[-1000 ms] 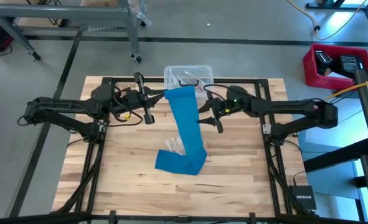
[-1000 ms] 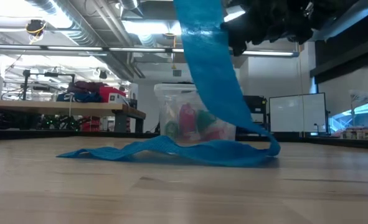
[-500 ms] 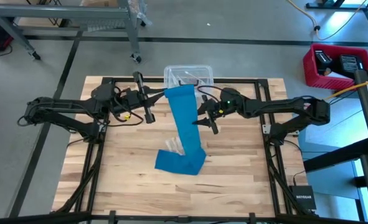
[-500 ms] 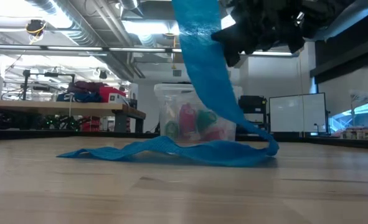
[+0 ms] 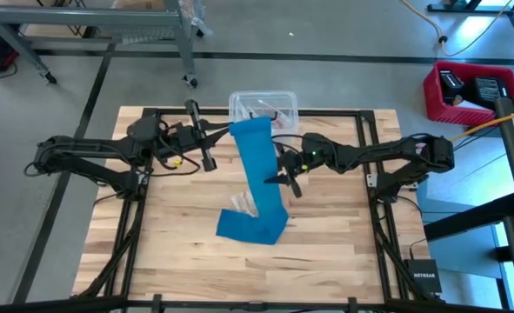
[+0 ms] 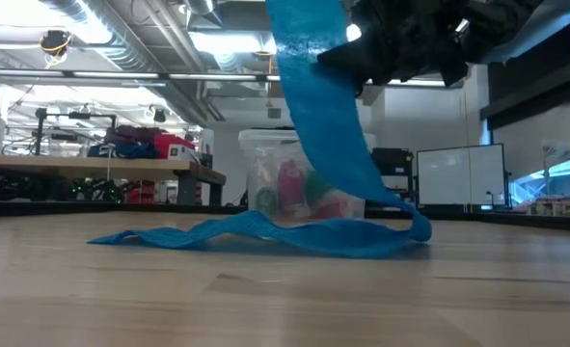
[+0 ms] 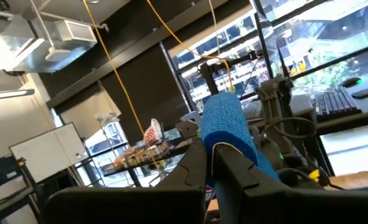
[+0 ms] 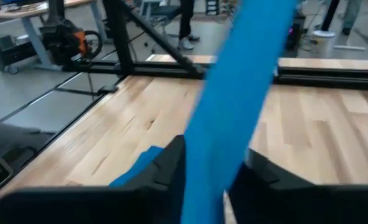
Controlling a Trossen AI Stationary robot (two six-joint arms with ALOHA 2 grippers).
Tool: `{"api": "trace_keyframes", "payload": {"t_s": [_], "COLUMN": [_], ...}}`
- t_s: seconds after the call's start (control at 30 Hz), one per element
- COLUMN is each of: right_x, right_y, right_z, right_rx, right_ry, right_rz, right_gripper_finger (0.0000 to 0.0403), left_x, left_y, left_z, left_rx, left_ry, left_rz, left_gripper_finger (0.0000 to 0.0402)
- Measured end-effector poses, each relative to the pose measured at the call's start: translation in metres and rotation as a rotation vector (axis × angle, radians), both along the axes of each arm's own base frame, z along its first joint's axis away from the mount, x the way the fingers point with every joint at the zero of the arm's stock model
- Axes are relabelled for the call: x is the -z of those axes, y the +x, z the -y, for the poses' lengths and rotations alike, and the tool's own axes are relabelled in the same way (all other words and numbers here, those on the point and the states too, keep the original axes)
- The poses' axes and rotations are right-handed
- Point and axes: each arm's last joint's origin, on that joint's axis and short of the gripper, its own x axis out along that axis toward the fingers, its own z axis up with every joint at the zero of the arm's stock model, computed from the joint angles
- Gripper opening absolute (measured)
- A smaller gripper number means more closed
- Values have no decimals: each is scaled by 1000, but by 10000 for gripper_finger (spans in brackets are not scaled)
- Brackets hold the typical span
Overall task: Roll bandage
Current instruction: Roll the blue bandage
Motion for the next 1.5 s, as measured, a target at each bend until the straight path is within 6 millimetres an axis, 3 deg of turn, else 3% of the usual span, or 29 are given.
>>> {"api": "trace_keyframes", "payload": {"t_s": [0.17, 0.27, 0.37, 0.7, 0.8, 0.9, 1.0, 1.17, 1.5], "right_x": [-2, -3, -3, -9, -17, -19, -18, -19, -18], "right_y": [-1, -1, 0, 3, 6, 4, 2, 3, 3], "right_z": [0, 1, 2, 9, 13, 23, 31, 29, 28], "right_rx": [-10, 9, 52, 223, 360, 519, 591, 543, 446], "right_ry": [20, 41, 31, -264, -182, -22, -19, -21, -257], "right_rz": [4, -2, -3, 84, 85, 77, 69, 82, 97], "right_gripper_finger": [26, 15, 36, 192, 215, 224, 224, 225, 225], "left_x": [-2, 0, 2, 2, 3, 4, 3, 2, 3], "left_y": [-3, -2, -2, -4, -2, -2, -3, -5, -3], "left_z": [0, 0, -5, -21, -25, -29, -34, -37, -31], "left_rx": [-7, -16, -52, -160, -178, -192, -205, -214, -212], "left_ry": [0, 28, 80, 196, 204, 205, 175, 155, 264], "left_rz": [8, -19, -54, -103, -102, -121, -96, -84, -135], "left_gripper_finger": [2, 2, 2, 2, 2, 3, 4, 4, 5]}}
